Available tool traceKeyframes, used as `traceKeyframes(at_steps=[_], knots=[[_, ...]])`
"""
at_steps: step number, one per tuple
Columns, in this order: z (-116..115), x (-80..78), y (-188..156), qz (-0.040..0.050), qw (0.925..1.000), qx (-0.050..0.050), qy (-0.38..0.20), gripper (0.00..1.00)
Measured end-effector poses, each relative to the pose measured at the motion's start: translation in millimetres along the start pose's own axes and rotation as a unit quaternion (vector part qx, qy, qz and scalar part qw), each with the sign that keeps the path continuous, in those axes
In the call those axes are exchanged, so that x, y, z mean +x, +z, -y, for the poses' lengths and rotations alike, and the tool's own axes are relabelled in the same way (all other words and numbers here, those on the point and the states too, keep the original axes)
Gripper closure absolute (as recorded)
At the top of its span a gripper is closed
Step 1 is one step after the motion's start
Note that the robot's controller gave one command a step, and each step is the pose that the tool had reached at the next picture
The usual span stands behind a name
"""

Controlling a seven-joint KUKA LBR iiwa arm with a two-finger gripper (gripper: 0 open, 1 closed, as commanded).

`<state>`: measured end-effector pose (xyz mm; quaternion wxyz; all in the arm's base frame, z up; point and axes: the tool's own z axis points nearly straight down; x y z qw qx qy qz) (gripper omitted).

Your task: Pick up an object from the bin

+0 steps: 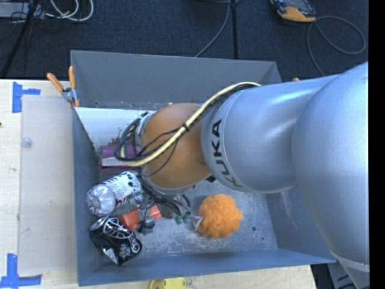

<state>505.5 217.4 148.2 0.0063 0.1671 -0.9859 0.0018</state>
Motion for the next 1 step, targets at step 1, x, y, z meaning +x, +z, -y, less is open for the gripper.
traceKeyframes(at_steps=[1], knots=[[-11.3, 5.8, -22.9, 0.0017, 0.9984, 0.000, -0.057, 1.00]])
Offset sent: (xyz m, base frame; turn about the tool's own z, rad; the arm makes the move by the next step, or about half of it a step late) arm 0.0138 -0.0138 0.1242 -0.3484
